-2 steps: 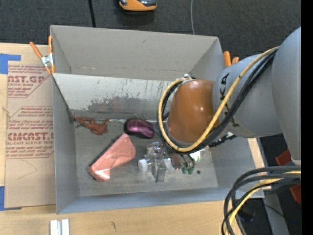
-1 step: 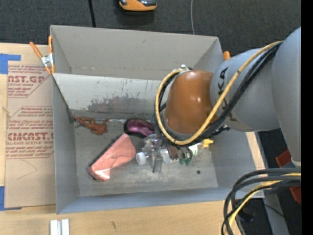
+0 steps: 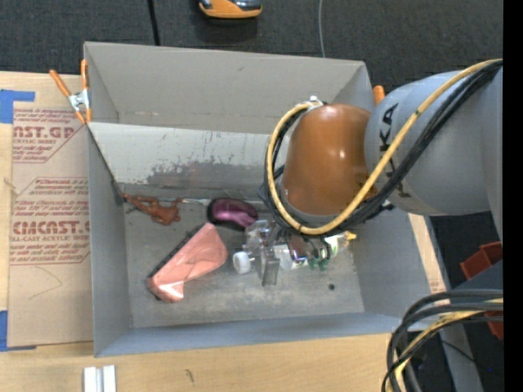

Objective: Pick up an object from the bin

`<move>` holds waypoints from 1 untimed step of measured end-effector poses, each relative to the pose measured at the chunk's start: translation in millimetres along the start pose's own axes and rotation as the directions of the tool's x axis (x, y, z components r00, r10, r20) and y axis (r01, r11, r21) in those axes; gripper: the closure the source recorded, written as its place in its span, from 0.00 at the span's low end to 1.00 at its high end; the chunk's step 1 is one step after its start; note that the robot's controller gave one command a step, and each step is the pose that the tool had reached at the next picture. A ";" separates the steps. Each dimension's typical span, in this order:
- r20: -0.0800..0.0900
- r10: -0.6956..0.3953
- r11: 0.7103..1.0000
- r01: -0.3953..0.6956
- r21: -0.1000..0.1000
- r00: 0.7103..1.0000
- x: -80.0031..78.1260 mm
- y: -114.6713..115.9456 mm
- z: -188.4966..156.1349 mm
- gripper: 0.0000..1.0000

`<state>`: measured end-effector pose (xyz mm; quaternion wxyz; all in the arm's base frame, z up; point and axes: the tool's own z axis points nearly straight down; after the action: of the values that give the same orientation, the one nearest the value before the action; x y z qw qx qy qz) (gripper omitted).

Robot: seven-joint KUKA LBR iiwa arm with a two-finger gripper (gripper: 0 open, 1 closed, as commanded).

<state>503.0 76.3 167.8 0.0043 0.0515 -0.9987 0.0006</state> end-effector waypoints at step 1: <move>0.023 -0.076 0.997 0.076 0.001 0.997 -27.8 -5.3 22.4 1.00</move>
Offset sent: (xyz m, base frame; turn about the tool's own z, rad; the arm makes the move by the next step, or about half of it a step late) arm 0.0165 -0.0289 0.0944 -0.0472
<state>531.0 73.9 145.2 -0.0071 0.0892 -0.9960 -0.0002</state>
